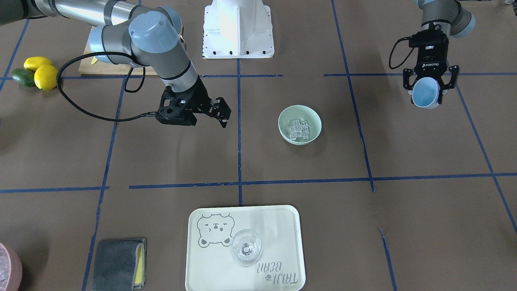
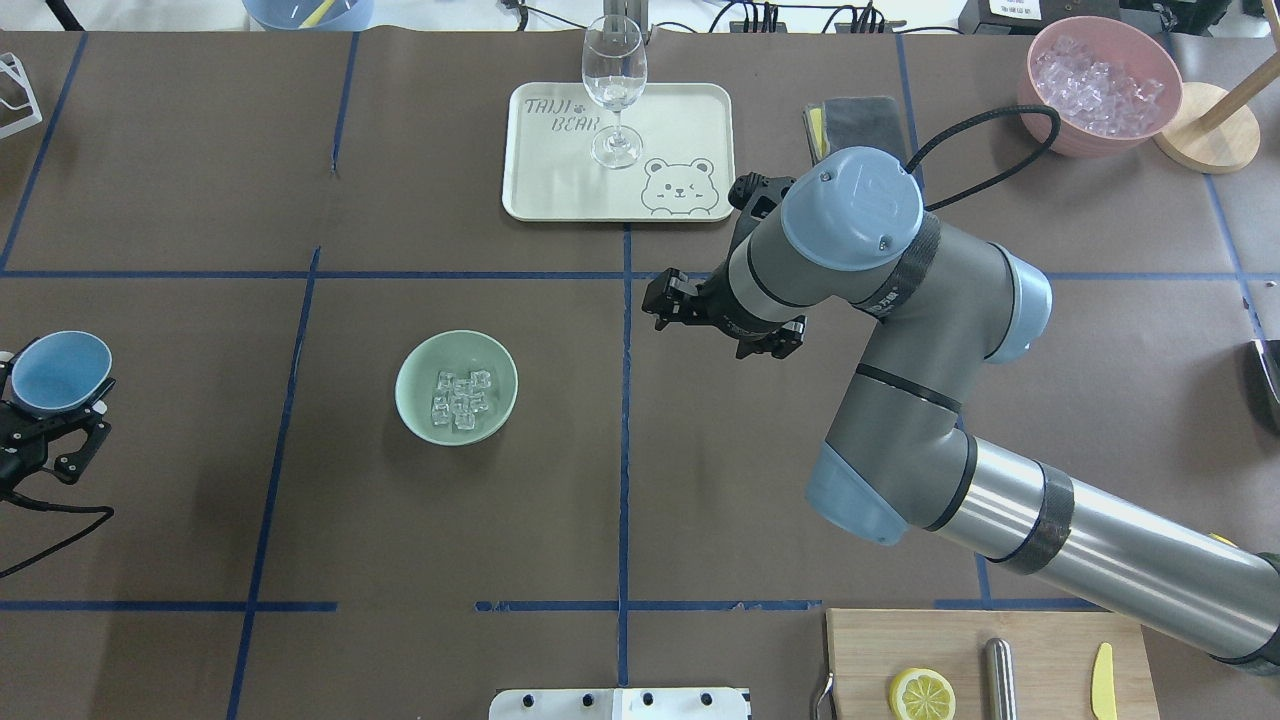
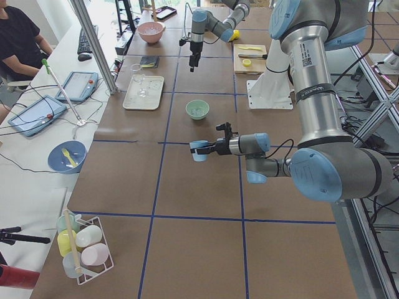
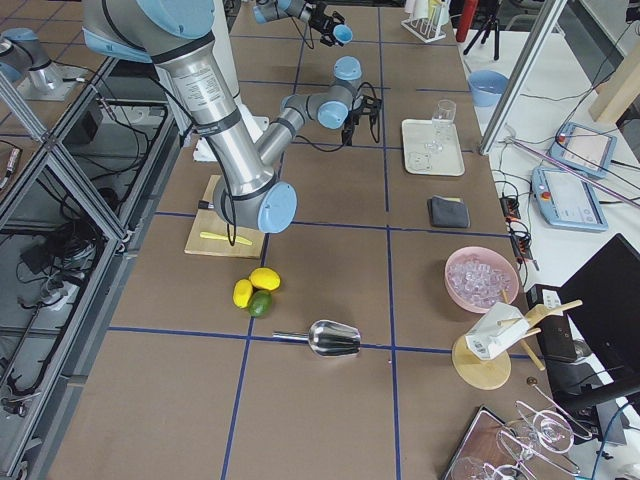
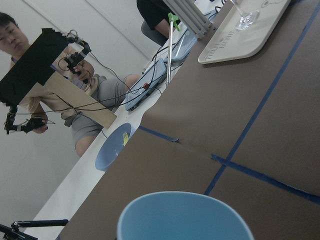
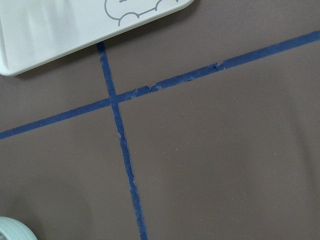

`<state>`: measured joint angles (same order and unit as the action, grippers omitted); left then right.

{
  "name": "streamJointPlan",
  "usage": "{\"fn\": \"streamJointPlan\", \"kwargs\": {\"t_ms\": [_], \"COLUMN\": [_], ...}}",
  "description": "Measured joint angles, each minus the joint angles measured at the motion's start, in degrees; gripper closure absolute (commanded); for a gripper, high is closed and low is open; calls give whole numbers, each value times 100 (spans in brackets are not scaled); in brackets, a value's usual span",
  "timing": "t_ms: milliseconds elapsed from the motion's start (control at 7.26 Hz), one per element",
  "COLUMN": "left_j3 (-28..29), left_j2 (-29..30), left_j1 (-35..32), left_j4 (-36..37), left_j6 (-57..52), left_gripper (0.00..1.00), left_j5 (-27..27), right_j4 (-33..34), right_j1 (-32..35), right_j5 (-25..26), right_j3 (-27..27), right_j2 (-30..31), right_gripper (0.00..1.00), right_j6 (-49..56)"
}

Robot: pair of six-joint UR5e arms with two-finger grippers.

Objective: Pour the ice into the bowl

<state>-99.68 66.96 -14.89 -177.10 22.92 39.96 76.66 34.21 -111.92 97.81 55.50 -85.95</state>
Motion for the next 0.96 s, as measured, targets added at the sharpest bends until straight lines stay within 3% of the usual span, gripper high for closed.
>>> {"fn": "streamJointPlan", "kwargs": {"t_ms": [551, 964], "left_j3": [241, 291], "left_j2": [13, 344], "left_j1": [15, 32], "left_j4": [-84, -82], "left_j6": [2664, 4017], "left_gripper": [100, 100], "left_j5": [6, -9], "right_j4": [13, 4], "right_j1": [-184, -463], "right_j5": [166, 509], "right_j3": [-10, -820], "right_j2": [-88, -1012], "right_gripper": [0, 0], "right_j6": [-59, -123]}}
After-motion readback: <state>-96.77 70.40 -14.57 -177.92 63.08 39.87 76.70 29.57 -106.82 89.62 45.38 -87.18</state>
